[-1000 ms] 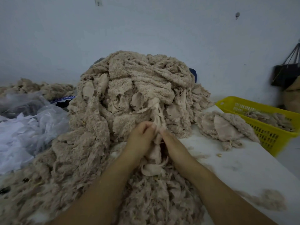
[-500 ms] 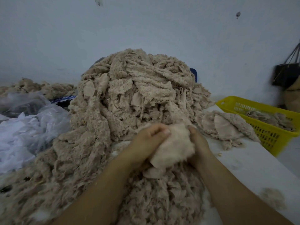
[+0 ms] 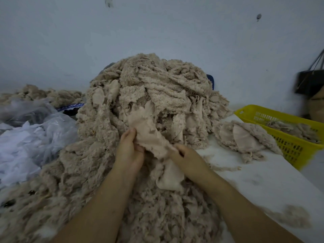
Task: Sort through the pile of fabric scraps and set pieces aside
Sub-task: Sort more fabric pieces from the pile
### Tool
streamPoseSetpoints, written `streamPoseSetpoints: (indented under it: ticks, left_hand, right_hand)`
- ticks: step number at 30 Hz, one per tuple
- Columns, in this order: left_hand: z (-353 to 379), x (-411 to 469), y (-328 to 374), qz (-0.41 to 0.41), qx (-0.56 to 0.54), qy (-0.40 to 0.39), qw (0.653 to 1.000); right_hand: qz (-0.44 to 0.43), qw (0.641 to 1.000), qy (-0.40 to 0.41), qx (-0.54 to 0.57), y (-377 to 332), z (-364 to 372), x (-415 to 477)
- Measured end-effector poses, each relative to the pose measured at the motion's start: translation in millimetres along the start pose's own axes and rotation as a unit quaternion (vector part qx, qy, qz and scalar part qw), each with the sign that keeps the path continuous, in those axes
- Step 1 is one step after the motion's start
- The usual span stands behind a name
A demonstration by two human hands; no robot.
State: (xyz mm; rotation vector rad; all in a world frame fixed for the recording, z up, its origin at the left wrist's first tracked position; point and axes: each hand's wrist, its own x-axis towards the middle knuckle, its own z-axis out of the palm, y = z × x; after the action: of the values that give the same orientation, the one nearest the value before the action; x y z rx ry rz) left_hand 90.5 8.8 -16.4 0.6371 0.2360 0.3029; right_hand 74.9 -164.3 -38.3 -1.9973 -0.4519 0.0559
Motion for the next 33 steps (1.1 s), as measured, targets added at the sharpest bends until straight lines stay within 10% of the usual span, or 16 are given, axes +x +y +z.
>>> streamPoseSetpoints:
  ticks: [5,11,14,22,27,33]
  left_hand:
    - [-5,-4,-4,0.139,0.293,0.076,0.943]
    - [5,-37,-23,0.168,0.519,-0.217,0.81]
    - [4,-35,-32,0.184,0.578,-0.233,0.76]
    - [5,-22,-18,0.05,0.332,-0.082,0.939]
    - [9,-20,-15,-0.021,0.177,-0.063,0.982]
    - [11,-16,-4,-0.087,0.068,0.006,0.994]
  right_hand:
    - [0.108,0.923,0.06,0.363,-9,-16,0]
    - [0.099,0.882,0.106,0.449,-14,-21,2]
    - [0.087,0.889,0.119,0.434,-10,-20,5]
    - [0.056,0.917,0.194,0.344,-3,-22,8]
    - [0.034,0.992,0.063,0.1,-5,-11,-1]
    - [0.005,0.999,-0.017,-0.045,5,-2,-1]
